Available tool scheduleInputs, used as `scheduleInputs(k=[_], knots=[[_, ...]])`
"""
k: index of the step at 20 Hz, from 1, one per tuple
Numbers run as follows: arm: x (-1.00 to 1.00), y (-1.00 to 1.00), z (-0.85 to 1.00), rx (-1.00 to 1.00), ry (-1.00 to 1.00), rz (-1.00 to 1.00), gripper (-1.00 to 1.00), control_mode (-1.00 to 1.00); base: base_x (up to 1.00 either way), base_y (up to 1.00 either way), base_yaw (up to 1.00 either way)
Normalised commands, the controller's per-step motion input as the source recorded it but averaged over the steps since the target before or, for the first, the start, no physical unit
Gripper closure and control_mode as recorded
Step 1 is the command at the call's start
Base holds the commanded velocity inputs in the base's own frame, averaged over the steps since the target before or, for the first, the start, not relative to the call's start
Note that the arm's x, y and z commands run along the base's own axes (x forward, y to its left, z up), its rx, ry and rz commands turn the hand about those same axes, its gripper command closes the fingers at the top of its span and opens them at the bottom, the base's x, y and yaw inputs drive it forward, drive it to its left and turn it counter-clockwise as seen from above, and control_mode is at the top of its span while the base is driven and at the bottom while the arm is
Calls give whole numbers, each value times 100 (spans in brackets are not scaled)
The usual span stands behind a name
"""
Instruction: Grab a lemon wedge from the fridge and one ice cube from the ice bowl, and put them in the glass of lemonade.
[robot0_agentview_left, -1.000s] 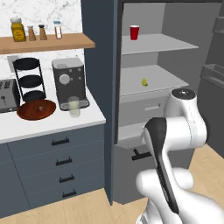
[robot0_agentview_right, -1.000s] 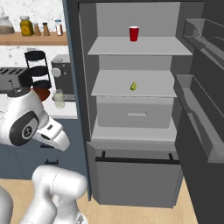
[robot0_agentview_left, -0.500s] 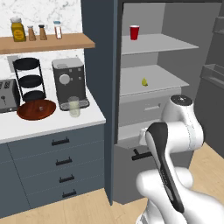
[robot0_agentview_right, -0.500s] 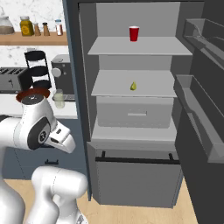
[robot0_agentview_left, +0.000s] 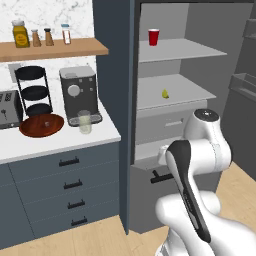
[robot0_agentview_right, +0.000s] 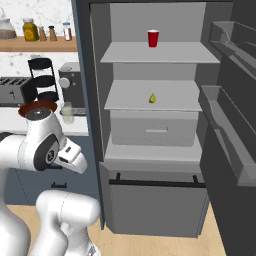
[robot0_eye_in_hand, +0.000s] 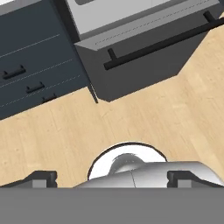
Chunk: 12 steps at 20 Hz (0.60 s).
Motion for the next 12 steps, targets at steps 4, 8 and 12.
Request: scheduleInputs(k=[4, 8, 12], knots=[[0, 0, -15, 0, -10, 0, -100, -100, 0, 0, 0], [0, 1, -21, 0, -5, 0, -100, -100, 0, 0, 0], [0, 0, -12, 0, 0, 0, -100, -100, 0, 0, 0]])
